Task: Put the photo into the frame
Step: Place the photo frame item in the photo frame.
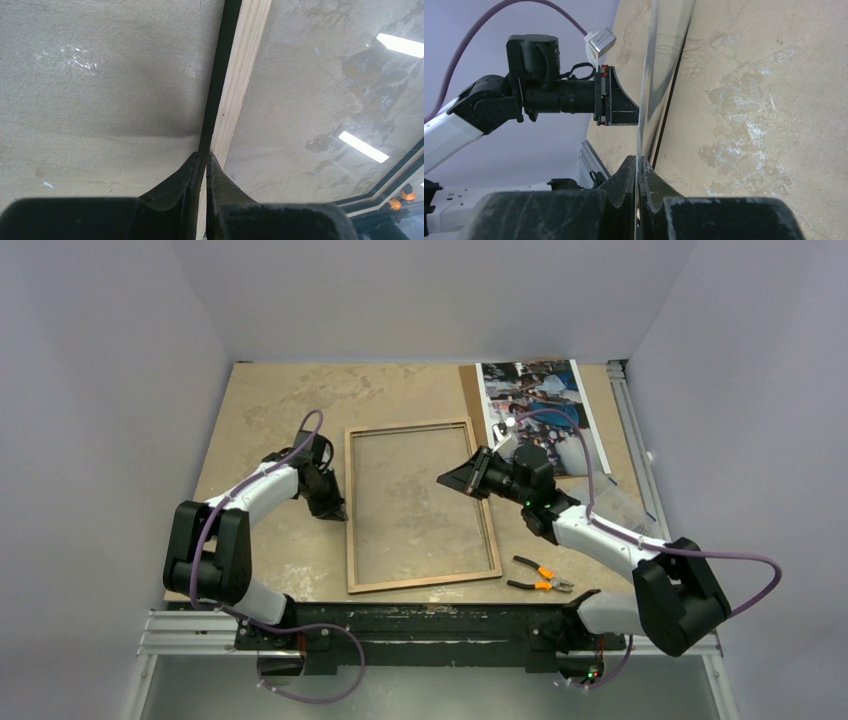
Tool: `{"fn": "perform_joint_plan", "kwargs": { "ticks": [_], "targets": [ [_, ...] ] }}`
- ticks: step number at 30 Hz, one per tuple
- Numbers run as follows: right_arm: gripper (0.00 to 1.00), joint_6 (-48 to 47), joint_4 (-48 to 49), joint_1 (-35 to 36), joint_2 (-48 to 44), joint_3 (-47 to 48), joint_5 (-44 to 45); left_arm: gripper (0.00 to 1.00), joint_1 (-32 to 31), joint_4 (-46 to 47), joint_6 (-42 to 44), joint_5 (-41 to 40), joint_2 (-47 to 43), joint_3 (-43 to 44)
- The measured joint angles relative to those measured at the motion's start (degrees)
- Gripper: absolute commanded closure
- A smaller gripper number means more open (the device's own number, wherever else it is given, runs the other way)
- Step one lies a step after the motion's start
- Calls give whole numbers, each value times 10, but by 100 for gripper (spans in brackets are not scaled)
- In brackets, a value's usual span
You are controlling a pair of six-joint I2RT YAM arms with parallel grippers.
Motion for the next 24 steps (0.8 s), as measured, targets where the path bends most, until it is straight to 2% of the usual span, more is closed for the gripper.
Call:
{"fn": "perform_joint_plan", "kwargs": {
  "ticks": [24],
  "targets": [
    [100, -48, 56, 17, 4, 5, -47, 95, 0, -7, 0, -3, 4, 5]
  ]
}}
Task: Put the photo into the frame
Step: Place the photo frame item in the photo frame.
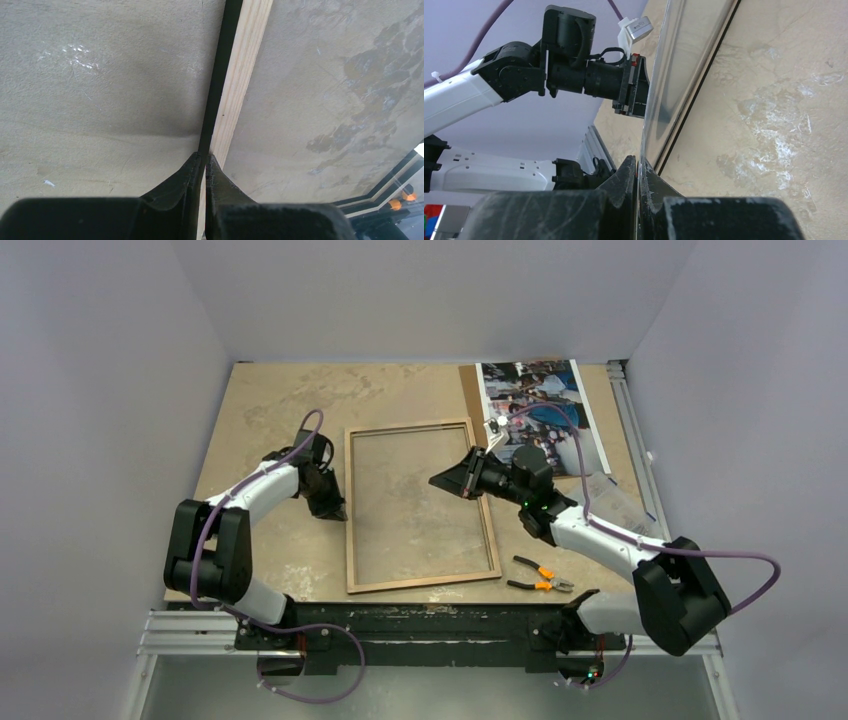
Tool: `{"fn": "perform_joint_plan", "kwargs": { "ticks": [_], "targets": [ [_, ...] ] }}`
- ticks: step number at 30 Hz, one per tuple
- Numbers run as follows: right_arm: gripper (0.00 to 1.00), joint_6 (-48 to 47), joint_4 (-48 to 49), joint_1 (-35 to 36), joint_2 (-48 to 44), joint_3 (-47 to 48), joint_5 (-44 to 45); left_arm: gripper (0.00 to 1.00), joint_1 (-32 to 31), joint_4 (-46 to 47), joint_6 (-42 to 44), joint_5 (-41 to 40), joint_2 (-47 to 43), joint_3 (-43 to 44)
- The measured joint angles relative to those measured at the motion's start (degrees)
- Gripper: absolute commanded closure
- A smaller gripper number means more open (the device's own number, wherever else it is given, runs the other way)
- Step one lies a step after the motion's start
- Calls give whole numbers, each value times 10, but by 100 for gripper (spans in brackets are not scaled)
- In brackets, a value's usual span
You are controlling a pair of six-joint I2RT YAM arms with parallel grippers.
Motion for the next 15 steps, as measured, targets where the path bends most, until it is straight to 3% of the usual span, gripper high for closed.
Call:
{"fn": "perform_joint_plan", "kwargs": {
  "ticks": [7, 15],
  "targets": [
    [100, -7, 2, 8, 5, 4, 2, 95, 0, -3, 0, -2, 1, 2],
    [100, -15, -63, 8, 8, 12, 34, 96, 0, -6, 1, -5, 1, 3]
  ]
}}
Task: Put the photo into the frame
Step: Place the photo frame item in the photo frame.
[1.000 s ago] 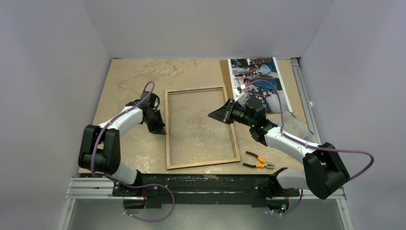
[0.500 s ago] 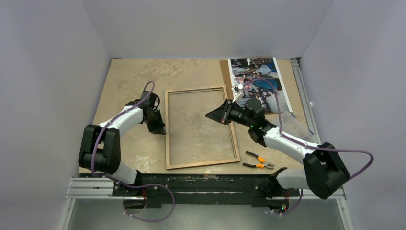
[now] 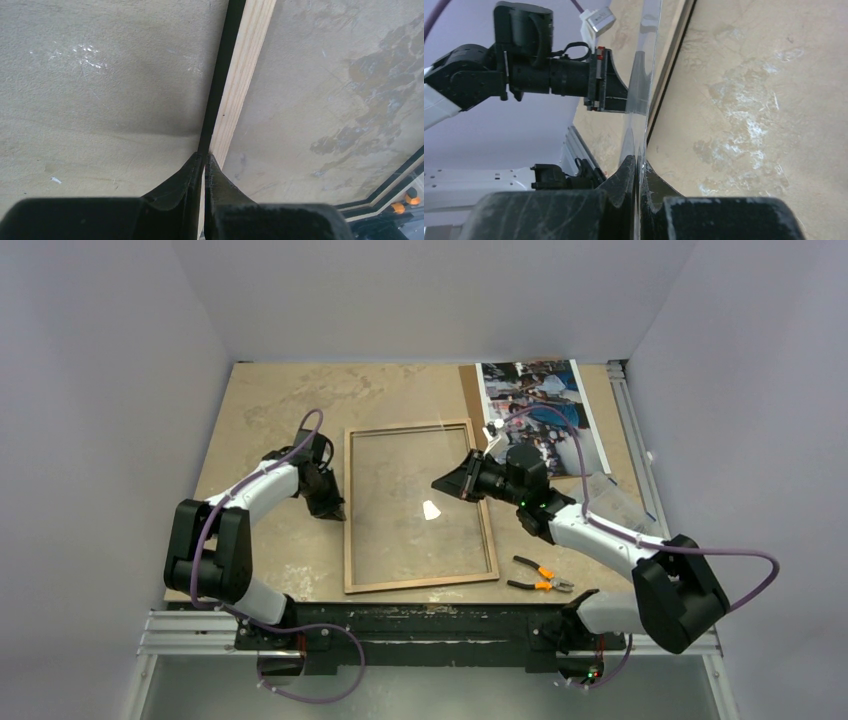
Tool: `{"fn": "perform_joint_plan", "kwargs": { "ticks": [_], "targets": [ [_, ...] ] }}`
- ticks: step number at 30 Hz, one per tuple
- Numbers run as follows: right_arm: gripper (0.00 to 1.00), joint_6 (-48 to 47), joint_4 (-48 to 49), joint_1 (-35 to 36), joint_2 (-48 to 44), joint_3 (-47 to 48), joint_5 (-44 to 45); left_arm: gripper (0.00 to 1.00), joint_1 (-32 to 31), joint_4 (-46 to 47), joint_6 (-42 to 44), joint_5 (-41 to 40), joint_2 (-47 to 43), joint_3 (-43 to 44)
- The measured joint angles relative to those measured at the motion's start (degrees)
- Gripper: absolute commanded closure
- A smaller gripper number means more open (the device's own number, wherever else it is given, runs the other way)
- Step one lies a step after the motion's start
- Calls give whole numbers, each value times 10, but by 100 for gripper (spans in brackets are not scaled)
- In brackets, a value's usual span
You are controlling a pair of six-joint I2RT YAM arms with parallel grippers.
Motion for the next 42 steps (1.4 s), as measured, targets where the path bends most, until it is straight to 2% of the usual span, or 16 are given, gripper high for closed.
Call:
{"fn": "perform_joint_plan", "kwargs": {
  "ticks": [10, 17, 29, 33, 42],
  "targets": [
    [100, -35, -79, 0, 1, 4, 32, 97, 0, -4, 1, -7, 0, 3],
    [92, -43, -106, -1, 20, 5, 52, 97, 1, -7, 1, -13, 2, 5],
    [87, -53, -139, 5, 40, -4, 77, 98, 4, -11, 2, -24, 2, 9],
    [79, -58, -139, 5, 54, -4, 78, 98, 4, -11, 2, -24, 3, 9],
    [51, -69, -139, 5, 92, -4, 77, 99, 4, -12, 2, -24, 3, 9]
  ]
}}
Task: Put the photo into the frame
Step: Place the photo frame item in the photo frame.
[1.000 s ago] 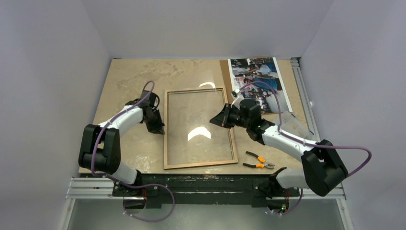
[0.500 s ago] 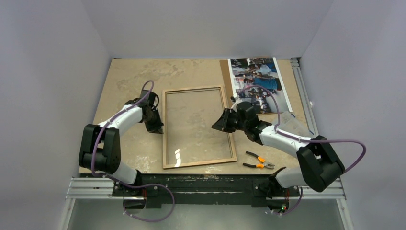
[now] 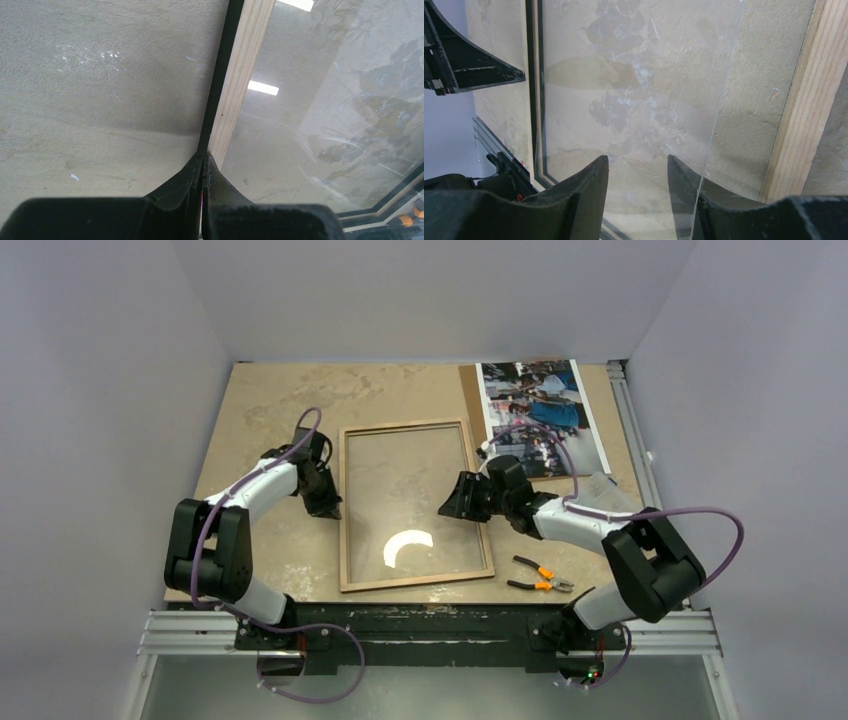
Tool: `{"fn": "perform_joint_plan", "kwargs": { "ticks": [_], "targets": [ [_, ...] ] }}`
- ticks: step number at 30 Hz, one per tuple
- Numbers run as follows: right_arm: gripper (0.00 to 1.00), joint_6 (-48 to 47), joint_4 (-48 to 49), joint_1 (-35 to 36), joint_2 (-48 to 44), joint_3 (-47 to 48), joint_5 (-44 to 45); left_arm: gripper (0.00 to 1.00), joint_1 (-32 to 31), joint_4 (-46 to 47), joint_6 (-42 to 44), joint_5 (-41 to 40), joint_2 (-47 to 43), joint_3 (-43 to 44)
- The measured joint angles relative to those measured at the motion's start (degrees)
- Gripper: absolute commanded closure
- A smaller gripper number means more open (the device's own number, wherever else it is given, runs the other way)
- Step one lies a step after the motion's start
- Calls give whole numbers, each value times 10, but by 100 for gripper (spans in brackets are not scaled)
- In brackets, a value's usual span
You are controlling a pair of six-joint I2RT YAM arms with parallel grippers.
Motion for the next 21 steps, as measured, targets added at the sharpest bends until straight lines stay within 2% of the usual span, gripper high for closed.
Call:
{"fn": "perform_joint_plan", "kwargs": {
  "ticks": [5, 12, 21],
  "targets": [
    [42, -3, -17, 0, 8, 10, 0, 99, 0, 0, 0, 0, 0, 0],
    [37, -10, -52, 6, 14, 35, 4, 99, 0, -1, 0, 0, 1, 1],
    [28, -36, -127, 22, 31, 73, 52, 99, 0, -1, 0, 0, 2, 2]
  ]
}}
